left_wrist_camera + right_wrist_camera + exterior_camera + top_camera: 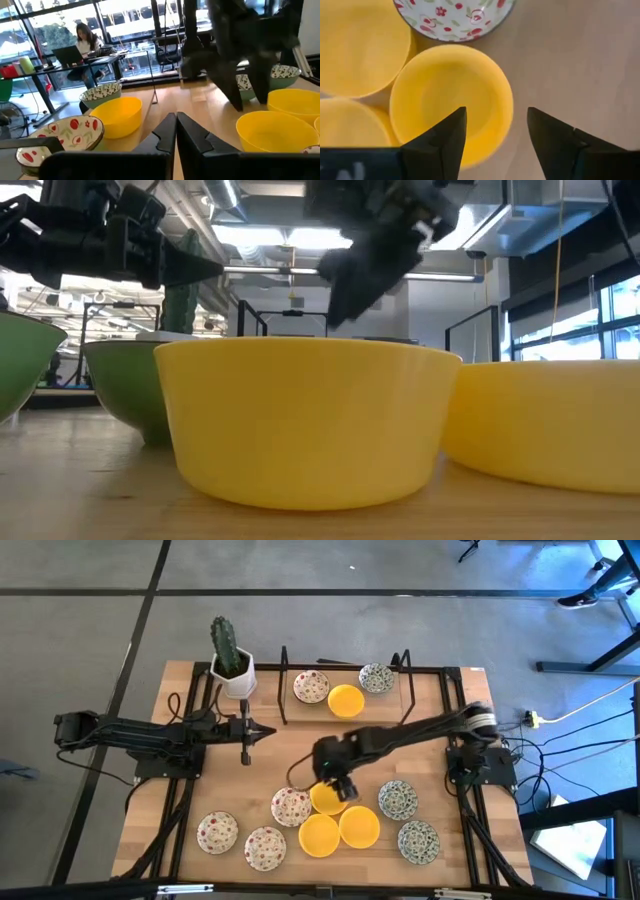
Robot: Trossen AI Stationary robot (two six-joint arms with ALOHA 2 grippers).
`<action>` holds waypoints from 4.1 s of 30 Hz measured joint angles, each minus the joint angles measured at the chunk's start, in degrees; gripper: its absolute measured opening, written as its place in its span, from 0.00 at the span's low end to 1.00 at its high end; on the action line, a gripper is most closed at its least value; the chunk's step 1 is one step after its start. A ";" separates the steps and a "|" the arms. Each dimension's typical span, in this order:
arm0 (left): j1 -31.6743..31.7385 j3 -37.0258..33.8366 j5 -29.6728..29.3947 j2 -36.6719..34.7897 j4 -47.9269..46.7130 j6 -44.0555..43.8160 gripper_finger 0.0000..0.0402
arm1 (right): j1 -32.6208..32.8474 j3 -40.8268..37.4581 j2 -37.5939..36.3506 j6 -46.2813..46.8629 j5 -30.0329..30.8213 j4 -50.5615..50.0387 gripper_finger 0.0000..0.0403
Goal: Pick & Place Mini bowls
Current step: Stack the yellow bowl on top of the yellow bowl on the shelf
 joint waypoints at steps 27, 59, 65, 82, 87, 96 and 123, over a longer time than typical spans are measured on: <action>-0.04 0.00 3.10 -0.02 2.21 -5.85 0.03 | -0.98 8.10 10.44 4.57 -0.37 -10.13 0.52; -0.04 0.00 3.08 0.00 1.78 -6.42 0.03 | -3.15 8.05 16.64 0.90 0.42 -11.02 0.04; -0.04 0.00 2.99 -0.02 1.34 -6.29 0.02 | -5.02 10.40 16.46 -1.48 0.72 -17.70 0.02; -0.02 0.00 2.16 -0.01 -1.68 -5.35 0.02 | -4.80 14.36 -13.82 4.32 -8.09 -9.87 0.00; -0.02 0.00 1.98 0.00 -1.66 -3.68 0.02 | -4.59 13.81 -26.09 9.08 -0.55 -16.52 0.00; -0.02 0.00 1.55 0.00 -4.67 -4.11 0.02 | 2.31 -2.85 -46.13 21.55 15.80 -16.16 0.00; -0.84 0.00 2.39 0.00 -11.19 -6.90 0.02 | 11.85 -48.64 -75.44 34.69 32.10 11.83 0.01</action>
